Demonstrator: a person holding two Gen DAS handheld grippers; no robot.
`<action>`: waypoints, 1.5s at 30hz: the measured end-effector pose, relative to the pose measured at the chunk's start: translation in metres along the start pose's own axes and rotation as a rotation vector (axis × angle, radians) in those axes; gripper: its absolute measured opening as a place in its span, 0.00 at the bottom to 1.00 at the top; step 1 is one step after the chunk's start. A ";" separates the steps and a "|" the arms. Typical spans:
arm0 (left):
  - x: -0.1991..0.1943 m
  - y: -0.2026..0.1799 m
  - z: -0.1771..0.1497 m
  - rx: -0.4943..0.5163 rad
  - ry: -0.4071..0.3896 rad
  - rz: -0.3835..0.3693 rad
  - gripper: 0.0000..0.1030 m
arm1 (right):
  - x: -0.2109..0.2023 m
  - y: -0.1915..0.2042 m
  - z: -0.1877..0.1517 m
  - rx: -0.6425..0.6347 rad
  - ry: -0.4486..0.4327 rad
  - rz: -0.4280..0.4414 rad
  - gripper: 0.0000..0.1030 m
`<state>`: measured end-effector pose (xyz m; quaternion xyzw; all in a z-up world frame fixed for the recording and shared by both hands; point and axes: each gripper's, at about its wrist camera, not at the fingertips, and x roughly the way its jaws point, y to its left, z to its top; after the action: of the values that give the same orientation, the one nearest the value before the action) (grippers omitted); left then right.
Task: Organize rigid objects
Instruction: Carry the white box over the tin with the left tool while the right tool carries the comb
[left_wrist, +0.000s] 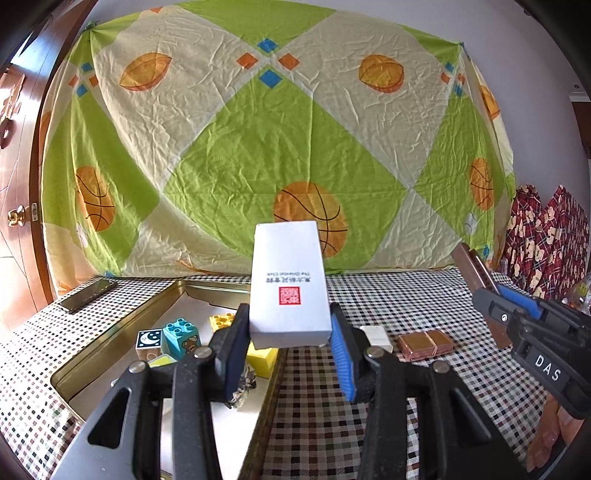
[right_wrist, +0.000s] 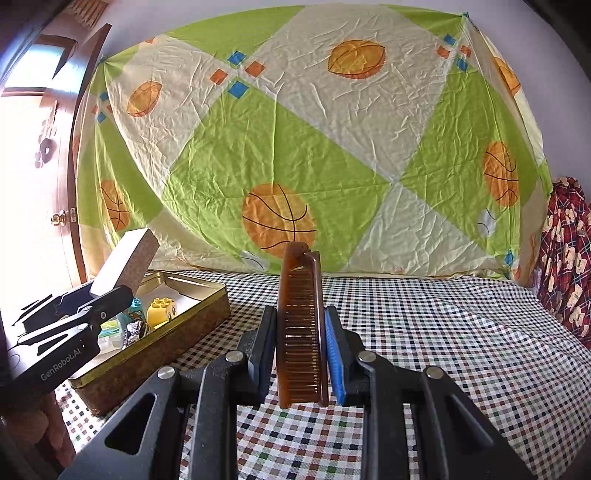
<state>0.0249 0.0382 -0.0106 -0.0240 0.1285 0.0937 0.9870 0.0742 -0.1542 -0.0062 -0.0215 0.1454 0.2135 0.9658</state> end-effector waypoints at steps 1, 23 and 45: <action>0.000 0.002 0.000 -0.004 -0.001 0.003 0.39 | 0.001 0.003 0.000 -0.005 0.001 0.004 0.27; -0.013 0.044 0.002 -0.054 -0.038 0.035 0.39 | 0.024 0.069 0.000 -0.085 0.026 0.104 0.27; 0.018 0.127 0.001 -0.067 0.180 0.130 0.39 | 0.085 0.153 0.018 -0.150 0.153 0.259 0.27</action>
<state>0.0179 0.1663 -0.0174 -0.0570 0.2147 0.1592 0.9619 0.0888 0.0216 -0.0106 -0.0909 0.2035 0.3440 0.9121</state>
